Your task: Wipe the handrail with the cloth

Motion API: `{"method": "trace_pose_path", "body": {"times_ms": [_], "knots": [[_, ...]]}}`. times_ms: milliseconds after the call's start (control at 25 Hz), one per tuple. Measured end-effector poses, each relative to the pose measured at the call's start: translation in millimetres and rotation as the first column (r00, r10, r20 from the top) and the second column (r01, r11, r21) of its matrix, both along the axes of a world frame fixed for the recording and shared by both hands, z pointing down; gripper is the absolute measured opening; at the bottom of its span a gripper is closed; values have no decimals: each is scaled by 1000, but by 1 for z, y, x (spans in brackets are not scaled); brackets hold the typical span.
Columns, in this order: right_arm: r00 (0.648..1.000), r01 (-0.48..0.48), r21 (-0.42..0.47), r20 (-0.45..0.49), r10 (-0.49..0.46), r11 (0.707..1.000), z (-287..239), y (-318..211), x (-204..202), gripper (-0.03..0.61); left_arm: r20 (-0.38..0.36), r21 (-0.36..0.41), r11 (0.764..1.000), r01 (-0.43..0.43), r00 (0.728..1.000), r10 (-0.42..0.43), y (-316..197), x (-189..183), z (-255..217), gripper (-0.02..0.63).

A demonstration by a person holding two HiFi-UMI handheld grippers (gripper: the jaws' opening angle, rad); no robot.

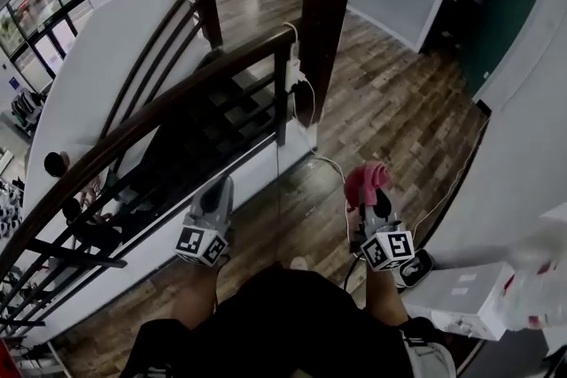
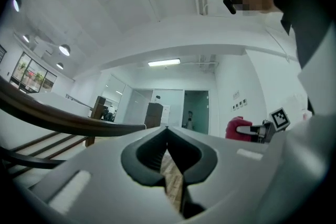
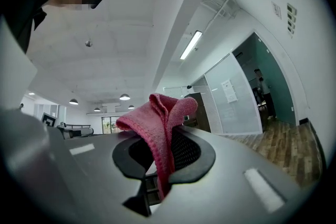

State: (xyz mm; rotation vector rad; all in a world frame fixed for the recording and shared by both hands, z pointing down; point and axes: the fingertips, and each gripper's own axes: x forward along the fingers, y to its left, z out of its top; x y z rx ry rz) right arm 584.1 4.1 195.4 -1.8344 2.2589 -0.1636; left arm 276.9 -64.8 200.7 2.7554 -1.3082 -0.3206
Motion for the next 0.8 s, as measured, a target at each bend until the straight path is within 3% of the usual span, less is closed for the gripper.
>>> {"method": "trace_pose_path", "body": {"times_ms": [160,360,640,800], "knots": [[999,40,-2,-10,-40,999,1,-19,26,46,-12,-18,998,55,998,-55,-20,15,0,-2],[997,70,-9,10,-70,997,7,-45,50,46,34,20,999,37,999,-38,-31,40,-11,-2],[991,124,-35,47,-122,992,12,-83,40,46,90,-33,993,113,990,-109,-63,35,-9,-2],[989,142,-41,46,-140,989,15,-109,26,46,93,-29,995,99,991,-96,-83,24,-7,-1]]}}
